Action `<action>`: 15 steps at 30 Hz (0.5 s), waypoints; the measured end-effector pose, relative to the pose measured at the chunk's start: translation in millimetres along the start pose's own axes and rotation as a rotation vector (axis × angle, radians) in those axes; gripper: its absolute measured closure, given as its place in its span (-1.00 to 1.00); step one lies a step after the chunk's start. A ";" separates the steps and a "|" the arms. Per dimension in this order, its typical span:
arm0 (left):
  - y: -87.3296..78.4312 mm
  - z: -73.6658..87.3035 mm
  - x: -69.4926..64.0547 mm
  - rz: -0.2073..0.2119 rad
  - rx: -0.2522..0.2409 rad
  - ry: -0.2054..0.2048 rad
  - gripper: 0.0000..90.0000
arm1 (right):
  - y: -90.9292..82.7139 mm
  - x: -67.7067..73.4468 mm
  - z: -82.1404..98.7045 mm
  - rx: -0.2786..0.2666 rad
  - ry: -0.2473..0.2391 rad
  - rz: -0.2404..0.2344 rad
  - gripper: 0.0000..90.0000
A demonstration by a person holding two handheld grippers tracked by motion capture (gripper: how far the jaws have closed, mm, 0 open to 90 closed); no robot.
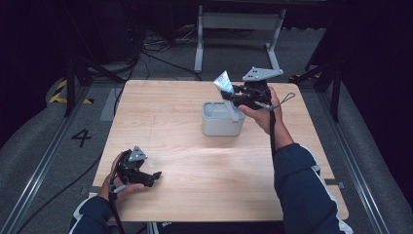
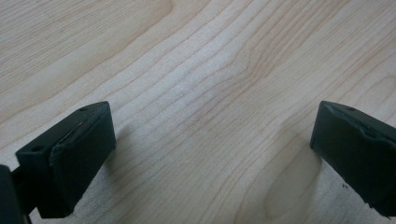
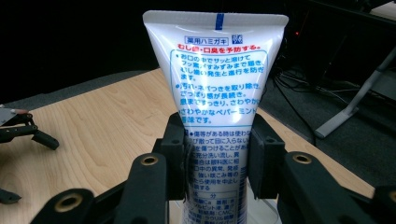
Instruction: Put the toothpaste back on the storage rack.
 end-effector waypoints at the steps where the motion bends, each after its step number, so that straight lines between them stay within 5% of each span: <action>1: 0.0 0.2 -0.5 0.003 0.001 -0.006 -0.99 | 1.3 -0.7 -0.1 -0.001 0.000 0.001 0.45; 15: 0.1 0.7 -1.7 0.008 0.003 -0.020 -0.99 | 17.1 -4.1 2.9 -0.004 0.011 0.000 0.45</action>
Point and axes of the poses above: each handheld gripper's, and its own axes: y roughly forward along the jaws, z roughly out of its underside, x roughly to its left, the point moved 6 cm from there along y, roughly forward along the jaws, and after that the axes turned 5 degrees about -y, right-handed, at the moved point
